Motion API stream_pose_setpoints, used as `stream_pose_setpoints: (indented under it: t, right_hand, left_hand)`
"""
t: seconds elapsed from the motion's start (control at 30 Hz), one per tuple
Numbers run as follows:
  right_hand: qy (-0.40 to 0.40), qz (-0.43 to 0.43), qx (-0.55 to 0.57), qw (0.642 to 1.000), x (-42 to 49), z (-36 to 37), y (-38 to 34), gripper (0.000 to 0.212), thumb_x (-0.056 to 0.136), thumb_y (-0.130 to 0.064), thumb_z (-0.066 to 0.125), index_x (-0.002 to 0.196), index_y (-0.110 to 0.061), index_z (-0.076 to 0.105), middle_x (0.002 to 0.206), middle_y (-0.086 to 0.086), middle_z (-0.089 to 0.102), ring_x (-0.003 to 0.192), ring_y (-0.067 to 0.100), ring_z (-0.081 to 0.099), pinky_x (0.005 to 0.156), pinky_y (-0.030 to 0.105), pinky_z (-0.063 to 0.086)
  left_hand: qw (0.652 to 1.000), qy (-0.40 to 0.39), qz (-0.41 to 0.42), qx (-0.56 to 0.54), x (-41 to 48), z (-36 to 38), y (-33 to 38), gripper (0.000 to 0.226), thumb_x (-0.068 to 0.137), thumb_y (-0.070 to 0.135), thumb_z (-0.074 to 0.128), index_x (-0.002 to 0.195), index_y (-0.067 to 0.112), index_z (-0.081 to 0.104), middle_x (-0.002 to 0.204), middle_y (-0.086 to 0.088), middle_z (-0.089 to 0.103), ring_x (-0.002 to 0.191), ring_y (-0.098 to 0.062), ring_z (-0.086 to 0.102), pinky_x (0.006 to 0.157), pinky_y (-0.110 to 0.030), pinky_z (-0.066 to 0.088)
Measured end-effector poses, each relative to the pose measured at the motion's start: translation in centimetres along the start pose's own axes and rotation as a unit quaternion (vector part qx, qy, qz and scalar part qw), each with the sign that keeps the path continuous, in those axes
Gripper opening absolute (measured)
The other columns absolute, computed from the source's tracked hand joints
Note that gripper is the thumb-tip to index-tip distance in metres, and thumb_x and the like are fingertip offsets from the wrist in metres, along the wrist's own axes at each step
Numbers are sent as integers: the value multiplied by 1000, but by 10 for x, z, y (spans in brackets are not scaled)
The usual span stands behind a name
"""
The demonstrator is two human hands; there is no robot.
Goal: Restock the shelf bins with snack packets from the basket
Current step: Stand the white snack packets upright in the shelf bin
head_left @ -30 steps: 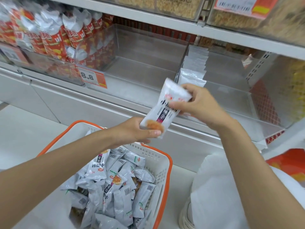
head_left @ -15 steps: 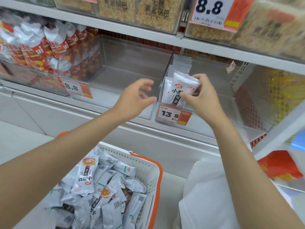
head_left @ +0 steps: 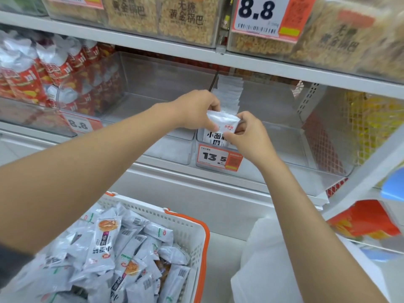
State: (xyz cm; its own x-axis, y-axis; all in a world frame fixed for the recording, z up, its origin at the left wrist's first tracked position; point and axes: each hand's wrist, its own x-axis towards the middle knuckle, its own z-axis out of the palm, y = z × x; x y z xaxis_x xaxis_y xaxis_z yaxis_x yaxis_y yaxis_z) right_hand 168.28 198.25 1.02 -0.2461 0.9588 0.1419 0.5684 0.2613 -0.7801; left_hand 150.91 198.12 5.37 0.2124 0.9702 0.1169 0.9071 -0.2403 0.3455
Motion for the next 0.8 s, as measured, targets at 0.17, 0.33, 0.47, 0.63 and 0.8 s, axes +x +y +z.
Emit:
stream_pose_setpoints:
  t: [0.17,0.33,0.47,0.63,0.8]
  right_hand:
    - [-48,14,-23,998,-3,2,2,21,82,-12,70,99,-18,58,90,2,68,84,22,65,61,27,48]
    - [23,145,210,966,6,-20,-2,48,86,-52,64,114,-13,58,100,7,66,92,24,68,88,40,56]
    - [-33,270,221,937,30,-35,4,72,96,-65,32,147,-13,34,129,22,55,106,36,60,96,48,51]
    - [-243,307,278,877,45,-10,-7,82,94,-72,13,121,-11,61,107,13,72,89,24,70,77,33,51]
    - [-227,296,221,901,54,-8,4,89,89,-78,17,137,-11,51,126,14,63,97,25,65,82,34,50]
  left_hand:
    - [988,-27,31,146,-3,10,8,36,83,41,71,110,20,62,99,3,61,97,-23,55,82,-41,49]
    - [997,24,27,69,-8,8,3,47,77,57,70,111,26,60,111,8,58,109,-17,48,92,-35,40]
    - [988,16,21,152,-9,11,-2,85,80,72,53,148,27,29,157,0,23,145,-20,15,114,-46,14]
    - [981,-26,26,188,-7,21,-7,85,89,69,36,154,18,14,160,3,17,149,-18,5,117,-45,8]
    - [984,-19,30,172,-6,23,-12,83,91,64,40,154,18,12,161,3,13,149,-16,2,117,-44,10]
